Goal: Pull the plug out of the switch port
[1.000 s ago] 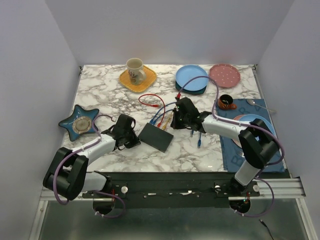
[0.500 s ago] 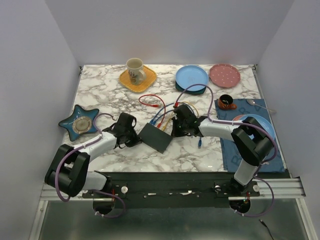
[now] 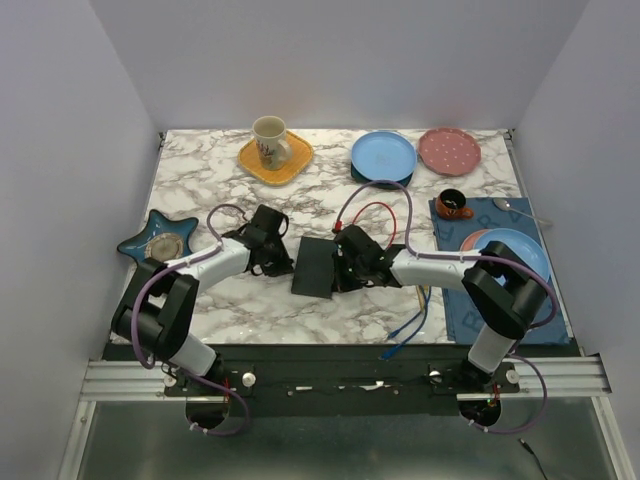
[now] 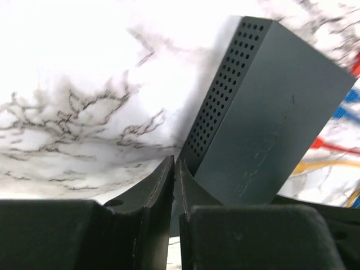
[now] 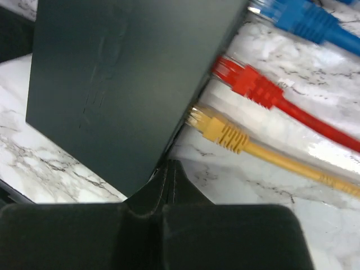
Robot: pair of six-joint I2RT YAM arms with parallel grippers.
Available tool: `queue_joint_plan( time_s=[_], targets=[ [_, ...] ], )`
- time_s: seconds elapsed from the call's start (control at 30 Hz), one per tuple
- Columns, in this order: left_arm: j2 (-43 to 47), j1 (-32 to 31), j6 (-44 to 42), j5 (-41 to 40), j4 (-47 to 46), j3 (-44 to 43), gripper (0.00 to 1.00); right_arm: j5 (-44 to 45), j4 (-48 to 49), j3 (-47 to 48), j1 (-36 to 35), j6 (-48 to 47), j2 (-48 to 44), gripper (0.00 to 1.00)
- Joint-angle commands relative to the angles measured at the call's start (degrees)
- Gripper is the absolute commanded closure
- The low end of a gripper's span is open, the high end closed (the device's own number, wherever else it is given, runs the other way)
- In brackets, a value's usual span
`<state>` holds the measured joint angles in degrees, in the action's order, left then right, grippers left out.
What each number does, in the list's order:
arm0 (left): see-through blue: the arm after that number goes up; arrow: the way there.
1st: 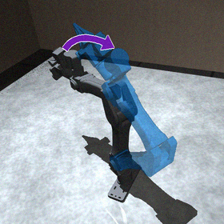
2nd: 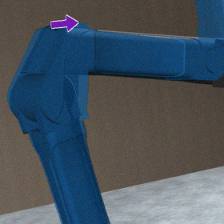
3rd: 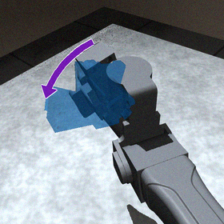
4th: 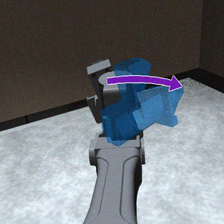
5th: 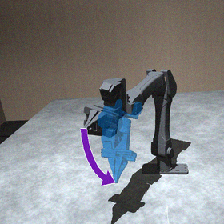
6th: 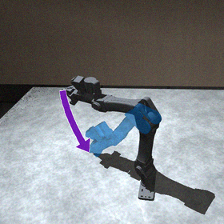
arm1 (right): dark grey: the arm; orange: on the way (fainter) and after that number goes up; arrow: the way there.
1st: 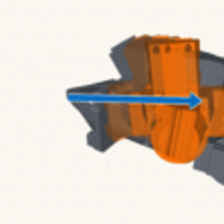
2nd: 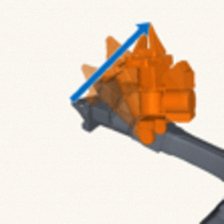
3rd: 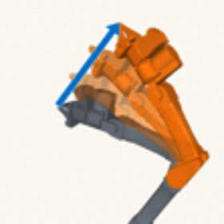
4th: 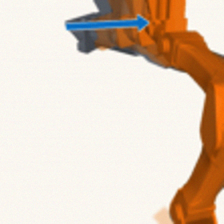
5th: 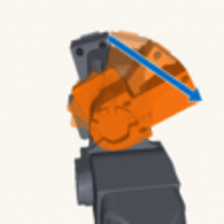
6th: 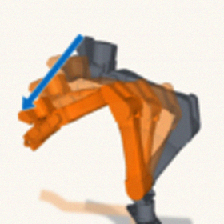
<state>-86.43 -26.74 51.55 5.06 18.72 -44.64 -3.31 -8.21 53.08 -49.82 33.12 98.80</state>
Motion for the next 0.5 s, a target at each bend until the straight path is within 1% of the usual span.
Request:
queue_joint_plan(
  time_s=[0.0,0.07,0.1,0.13,0.17,0.23,0.33,0.4,0.47],
  targets=[
    [-1.54,-1.03,-0.92,0.32,1.56,-6.4,0.78,-2.32,0.39,2.9,-1.59,0.81,-0.19,0.99],
    [-1.63,-0.77,-1.8,-2.41,4.38,-8.7,0.78,-0.22,-1.54,3.52,-1.68,0.45,-1.15,0.99],
    [-1.02,-0.59,-2.24,-5.21,7.27,-10.71,0.78,2.41,-2.07,3.52,-1.59,-0.16,-3.51,0.99],
    [-0.23,-0.24,-2.76,-7.24,8.34,-11.25,0.78,3.13,-3.47,3.52,-1.59,-0.69,-4.92,0.99],
    [0.73,0.19,-2.94,-8.65,9.13,-11.6,0.77,5.75,-4.35,3.78,-1.59,-1.3,-6.76,0.99],
    [4.59,1.51,-3.21,-11.46,10.28,-11.43,0.74,10.33,-6.98,4.92,-1.59,-3.23,-11.5,0.98],
    [9.96,1.78,-3.3,-12.97,10.55,-10.21,0.71,15.17,-10.06,8.08,-0.72,-6.4,-15.12,0.95],
    [12.94,1.26,-3.82,-12.45,9.85,-8.45,0.68,16.05,-11.3,9.75,0.77,-8.15,-14.96,0.94],
    [14.27,-1.72,-4.79,-12.97,10.02,-7.57,0.66,15.18,-12.27,12.13,4.11,-8.78,-12.78,0.94]
  ],
)
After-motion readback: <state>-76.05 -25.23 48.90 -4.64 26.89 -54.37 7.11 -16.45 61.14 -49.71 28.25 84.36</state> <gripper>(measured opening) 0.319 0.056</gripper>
